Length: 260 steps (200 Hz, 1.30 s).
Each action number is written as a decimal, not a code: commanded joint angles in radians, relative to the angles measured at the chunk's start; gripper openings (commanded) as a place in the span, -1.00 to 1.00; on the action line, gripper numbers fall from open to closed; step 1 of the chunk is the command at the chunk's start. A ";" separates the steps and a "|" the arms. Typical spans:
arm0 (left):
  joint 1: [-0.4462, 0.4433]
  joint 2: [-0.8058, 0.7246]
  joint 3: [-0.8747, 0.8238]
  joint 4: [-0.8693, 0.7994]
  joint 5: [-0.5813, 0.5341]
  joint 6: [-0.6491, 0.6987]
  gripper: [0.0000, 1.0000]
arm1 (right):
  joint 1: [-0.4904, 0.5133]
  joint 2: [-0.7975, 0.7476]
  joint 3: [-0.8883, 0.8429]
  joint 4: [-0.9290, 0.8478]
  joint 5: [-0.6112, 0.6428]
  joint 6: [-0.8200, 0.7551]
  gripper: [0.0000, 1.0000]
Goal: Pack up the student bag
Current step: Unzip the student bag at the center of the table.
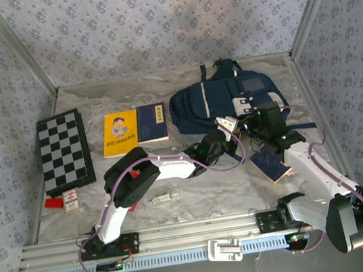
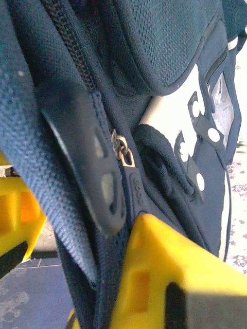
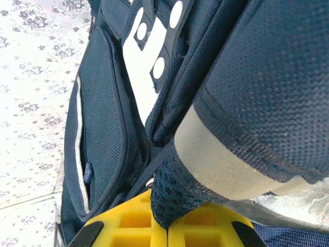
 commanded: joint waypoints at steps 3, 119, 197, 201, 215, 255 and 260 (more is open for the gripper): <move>0.015 -0.014 0.016 0.046 -0.015 0.009 -0.91 | 0.017 -0.004 0.032 0.009 -0.051 0.002 -1.00; 0.070 -0.146 -0.156 0.002 0.027 0.003 -1.00 | -0.096 -0.039 0.043 -0.044 -0.103 -0.047 -1.00; 0.115 -0.232 -0.235 -0.090 0.177 0.000 -1.00 | -0.239 0.054 0.111 -0.051 -0.265 -0.161 -1.00; 0.114 -0.236 -0.233 -0.097 0.192 0.000 -1.00 | -0.245 0.066 0.120 -0.045 -0.276 -0.168 -1.00; 0.109 -0.242 -0.222 -0.134 0.229 -0.009 -1.00 | -0.264 0.108 0.152 -0.048 -0.294 -0.196 -1.00; 0.054 -0.222 -0.144 -0.228 0.286 -0.022 -1.00 | -0.330 0.247 0.257 -0.055 -0.348 -0.282 -1.00; 0.045 -0.219 -0.131 -0.243 0.285 -0.024 -1.00 | -0.335 0.266 0.268 -0.051 -0.362 -0.288 -1.00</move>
